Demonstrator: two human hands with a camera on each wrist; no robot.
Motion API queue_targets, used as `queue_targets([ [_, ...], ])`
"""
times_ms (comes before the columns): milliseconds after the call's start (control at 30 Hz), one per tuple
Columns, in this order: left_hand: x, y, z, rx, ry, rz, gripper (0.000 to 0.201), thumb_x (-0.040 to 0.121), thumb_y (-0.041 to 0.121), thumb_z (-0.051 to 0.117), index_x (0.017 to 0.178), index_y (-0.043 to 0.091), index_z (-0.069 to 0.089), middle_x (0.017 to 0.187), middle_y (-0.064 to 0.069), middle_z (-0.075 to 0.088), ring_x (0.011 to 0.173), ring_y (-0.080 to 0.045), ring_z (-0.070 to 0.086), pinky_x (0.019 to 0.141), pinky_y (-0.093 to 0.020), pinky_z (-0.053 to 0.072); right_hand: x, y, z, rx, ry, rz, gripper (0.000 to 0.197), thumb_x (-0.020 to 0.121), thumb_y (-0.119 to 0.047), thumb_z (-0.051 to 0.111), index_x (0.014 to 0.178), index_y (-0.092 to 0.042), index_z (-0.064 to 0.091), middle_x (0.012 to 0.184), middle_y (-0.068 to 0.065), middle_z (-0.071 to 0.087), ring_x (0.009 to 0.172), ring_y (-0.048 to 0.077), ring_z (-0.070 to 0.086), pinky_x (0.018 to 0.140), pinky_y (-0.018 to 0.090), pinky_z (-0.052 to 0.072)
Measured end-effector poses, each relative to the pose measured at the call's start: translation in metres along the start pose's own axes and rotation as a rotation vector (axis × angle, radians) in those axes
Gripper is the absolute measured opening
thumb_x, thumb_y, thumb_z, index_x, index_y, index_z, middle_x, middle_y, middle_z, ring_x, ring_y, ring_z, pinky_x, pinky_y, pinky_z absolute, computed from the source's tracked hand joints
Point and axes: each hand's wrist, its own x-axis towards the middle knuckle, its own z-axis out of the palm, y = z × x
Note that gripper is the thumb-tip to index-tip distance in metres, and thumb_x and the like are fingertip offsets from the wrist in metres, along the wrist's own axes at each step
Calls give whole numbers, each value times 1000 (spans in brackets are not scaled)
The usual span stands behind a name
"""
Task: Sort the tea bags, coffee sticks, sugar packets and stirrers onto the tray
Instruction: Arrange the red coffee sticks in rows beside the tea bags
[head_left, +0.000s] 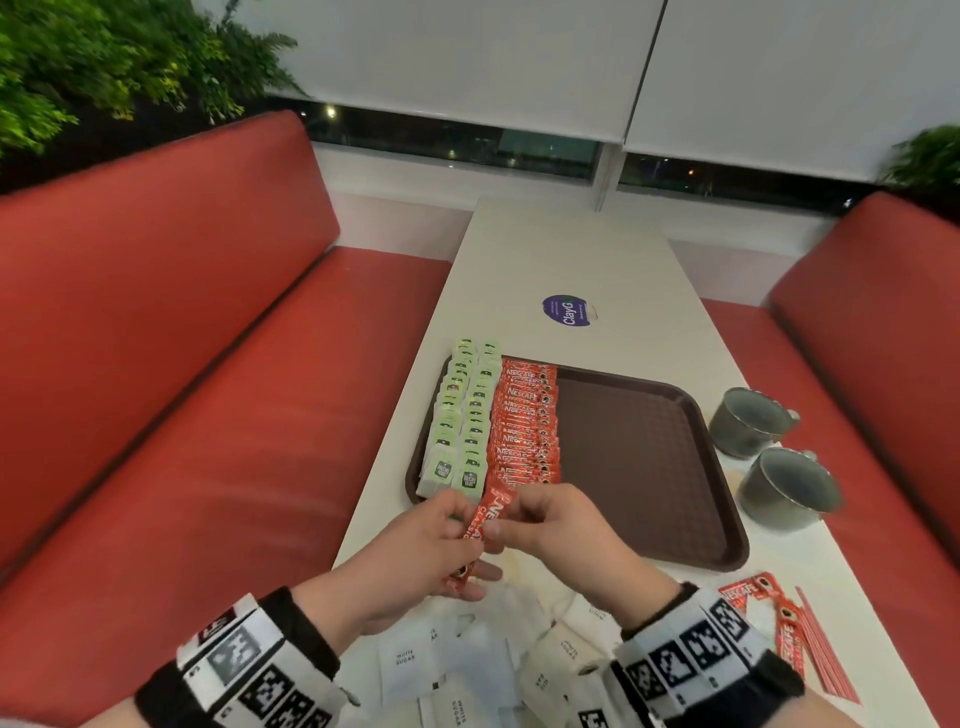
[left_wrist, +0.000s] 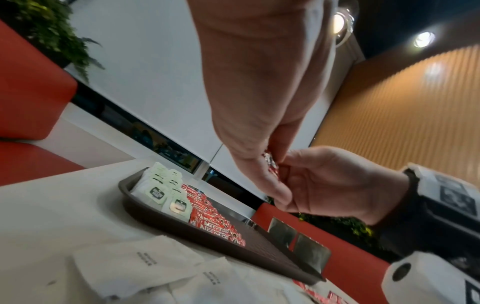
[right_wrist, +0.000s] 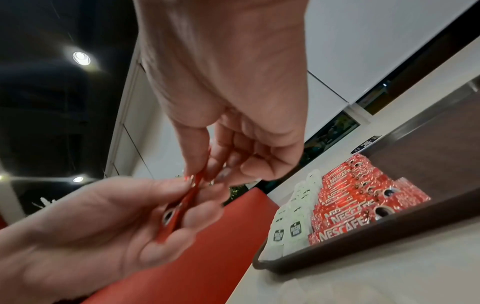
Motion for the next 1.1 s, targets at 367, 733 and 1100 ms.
queue_targets([
  [367,19,11,-4,193,198,163,50,78,17,77,113,32,45,104,6,66,94,2,63,72,-10,48,40,1,-39,-119,328,-78,16,93,-18,56,85,-5,61,83,13,67,74,26,65,71,41,56],
  [733,-41,-67,-75,38,370,-12,44,64,13,81,103,14,61,88,-5,74,86,-29,69,86,-44,52,74,47,-27,-1020,-106,41,7,91,-24,59,96,-20,63,98,-1,65,96,24,55,96,37,36],
  [1100,-62,-103,-107,-143,535,13,18,82,-14,60,95,-3,59,81,-23,70,70,-26,70,66,-34,53,89,57,-15,-993,-80,124,15,90,-16,56,102,-18,65,105,3,62,99,27,58,88,35,47],
])
